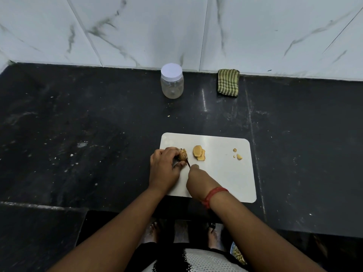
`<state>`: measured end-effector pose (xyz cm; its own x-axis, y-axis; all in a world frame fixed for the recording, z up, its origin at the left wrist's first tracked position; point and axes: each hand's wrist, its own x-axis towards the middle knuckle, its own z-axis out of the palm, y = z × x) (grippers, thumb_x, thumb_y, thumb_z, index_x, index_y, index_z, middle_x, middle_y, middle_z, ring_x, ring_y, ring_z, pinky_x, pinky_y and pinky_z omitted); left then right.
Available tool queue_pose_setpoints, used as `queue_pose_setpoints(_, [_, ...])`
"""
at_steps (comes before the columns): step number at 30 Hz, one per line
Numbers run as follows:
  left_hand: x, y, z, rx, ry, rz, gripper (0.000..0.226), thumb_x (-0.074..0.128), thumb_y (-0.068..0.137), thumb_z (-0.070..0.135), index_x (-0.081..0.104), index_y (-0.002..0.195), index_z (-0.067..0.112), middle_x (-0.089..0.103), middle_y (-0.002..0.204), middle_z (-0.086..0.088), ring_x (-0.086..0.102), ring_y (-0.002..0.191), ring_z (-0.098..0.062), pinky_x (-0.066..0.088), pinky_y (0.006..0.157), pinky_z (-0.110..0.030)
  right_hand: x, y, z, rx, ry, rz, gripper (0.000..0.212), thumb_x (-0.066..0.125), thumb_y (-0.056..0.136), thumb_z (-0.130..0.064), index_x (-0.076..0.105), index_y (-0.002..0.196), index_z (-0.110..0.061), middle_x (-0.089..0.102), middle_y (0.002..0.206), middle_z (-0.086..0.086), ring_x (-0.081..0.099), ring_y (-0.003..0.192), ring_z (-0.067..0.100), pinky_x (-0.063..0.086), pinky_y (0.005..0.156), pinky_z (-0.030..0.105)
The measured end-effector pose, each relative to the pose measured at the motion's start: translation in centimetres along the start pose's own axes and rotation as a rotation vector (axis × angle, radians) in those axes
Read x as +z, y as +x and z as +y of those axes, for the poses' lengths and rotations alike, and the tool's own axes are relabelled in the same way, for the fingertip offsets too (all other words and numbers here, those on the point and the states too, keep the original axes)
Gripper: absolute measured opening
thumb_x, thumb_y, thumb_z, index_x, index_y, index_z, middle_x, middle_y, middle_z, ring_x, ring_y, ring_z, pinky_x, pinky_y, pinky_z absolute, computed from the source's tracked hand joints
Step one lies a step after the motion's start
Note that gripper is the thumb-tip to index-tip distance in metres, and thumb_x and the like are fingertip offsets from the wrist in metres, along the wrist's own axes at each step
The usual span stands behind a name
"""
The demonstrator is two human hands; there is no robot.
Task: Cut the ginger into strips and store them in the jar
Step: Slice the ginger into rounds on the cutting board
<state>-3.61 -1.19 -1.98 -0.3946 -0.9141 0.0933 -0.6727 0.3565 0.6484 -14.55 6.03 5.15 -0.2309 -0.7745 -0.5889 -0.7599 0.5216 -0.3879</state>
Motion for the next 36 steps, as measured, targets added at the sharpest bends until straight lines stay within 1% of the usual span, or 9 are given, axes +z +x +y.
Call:
queue_pose_setpoints(2, [0.0, -0.1, -0.1, -0.001, -0.022, -0.004, 0.030, 0.079, 0.081, 0.023, 0.067, 0.108, 0.022, 0.065, 0.119, 0.016, 0.040, 0.102, -0.010, 0.028, 0.095, -0.028, 0.4, -0.1, 0.1, -0.021, -0.055, 0.031, 0.034, 0.036, 0.093, 0.000, 0.036, 0.126, 0.007, 0.062, 0.113, 0.021, 0.063, 0.099, 0.032, 0.034, 0.058, 0.029])
queue_pose_setpoints(7, [-0.2, -0.1, 0.0, -0.001, -0.056, -0.006, 0.023, 0.077, 0.083, 0.022, 0.065, 0.103, 0.023, 0.065, 0.111, 0.018, 0.040, 0.101, -0.010, 0.040, 0.091, -0.031, 1.5, -1.0, 1.6, -0.056, -0.069, 0.073, 0.029, 0.034, 0.092, 0.002, 0.039, 0.120, 0.003, 0.064, 0.106, 0.018, 0.060, 0.078, 0.027, 0.026, 0.047, 0.025])
queue_pose_setpoints(11, [-0.2, -0.1, 0.2, -0.013, -0.068, -0.007, 0.022, 0.077, 0.083, 0.021, 0.065, 0.101, 0.022, 0.065, 0.110, 0.015, 0.040, 0.103, -0.012, 0.044, 0.091, -0.035, 1.2, 0.0, 1.0, -0.020, -0.058, 0.075, 0.033, 0.033, 0.092, 0.002, 0.038, 0.125, 0.006, 0.064, 0.107, 0.019, 0.065, 0.092, 0.030, 0.035, 0.056, 0.028])
queue_pose_setpoints(15, [-0.2, -0.4, 0.3, -0.024, -0.067, -0.017, 0.022, 0.076, 0.084, 0.021, 0.065, 0.104, 0.021, 0.065, 0.112, 0.014, 0.040, 0.105, -0.012, 0.044, 0.092, -0.035, 1.9, -0.6, 1.8, -0.027, -0.050, 0.067, 0.032, 0.035, 0.091, 0.003, 0.038, 0.123, 0.003, 0.062, 0.091, 0.013, 0.065, 0.090, 0.030, 0.023, 0.044, 0.024])
queue_pose_setpoints(19, [-0.4, -0.2, 0.6, -0.032, -0.064, -0.016, 0.022, 0.077, 0.085, 0.021, 0.065, 0.104, 0.020, 0.064, 0.112, 0.015, 0.040, 0.107, -0.012, 0.043, 0.092, -0.033, 1.7, -1.0, 2.1, -0.041, -0.056, 0.064, 0.035, 0.036, 0.090, 0.004, 0.036, 0.125, 0.003, 0.064, 0.105, 0.018, 0.064, 0.091, 0.031, 0.022, 0.044, 0.023])
queue_pose_setpoints(25, [-0.3, -0.2, 0.8, -0.051, -0.065, 0.000, 0.022, 0.076, 0.086, 0.020, 0.063, 0.104, 0.019, 0.060, 0.110, 0.018, 0.041, 0.108, -0.016, 0.044, 0.090, -0.035, 1.5, -0.9, 1.9, 0.002, -0.037, 0.061, 0.033, 0.036, 0.090, 0.004, 0.037, 0.123, 0.002, 0.064, 0.104, 0.018, 0.064, 0.090, 0.031, 0.025, 0.045, 0.025])
queue_pose_setpoints(28, [-0.4, -0.3, 0.8, -0.042, -0.061, -0.005, 0.023, 0.076, 0.086, 0.019, 0.063, 0.105, 0.021, 0.059, 0.106, 0.022, 0.042, 0.108, -0.016, 0.045, 0.090, -0.035, 1.5, -2.2, 2.3, -0.021, -0.031, 0.029, 0.033, 0.038, 0.090, 0.004, 0.037, 0.122, 0.001, 0.062, 0.107, 0.018, 0.063, 0.092, 0.031, 0.036, 0.056, 0.028])
queue_pose_setpoints(31, [-0.4, -0.2, 0.8, -0.013, -0.075, 0.011, 0.023, 0.076, 0.084, 0.014, 0.062, 0.102, 0.021, 0.053, 0.099, 0.030, 0.038, 0.103, -0.011, 0.041, 0.087, -0.032, 0.9, -1.6, 2.1, 0.017, -0.008, 0.030, 0.033, 0.036, 0.089, 0.005, 0.037, 0.122, 0.001, 0.062, 0.110, 0.019, 0.063, 0.094, 0.031, 0.037, 0.064, 0.030])
queue_pose_setpoints(36, [-0.3, -0.4, 0.5, -0.007, -0.079, 0.008, 0.023, 0.075, 0.086, 0.015, 0.063, 0.104, 0.020, 0.058, 0.109, 0.021, 0.037, 0.106, -0.009, 0.030, 0.094, -0.023, 1.1, 0.0, 1.4, 0.051, 0.016, 0.075, 0.038, 0.033, 0.090, 0.003, 0.036, 0.128, 0.005, 0.063, 0.112, 0.019, 0.064, 0.098, 0.031, 0.037, 0.065, 0.029])
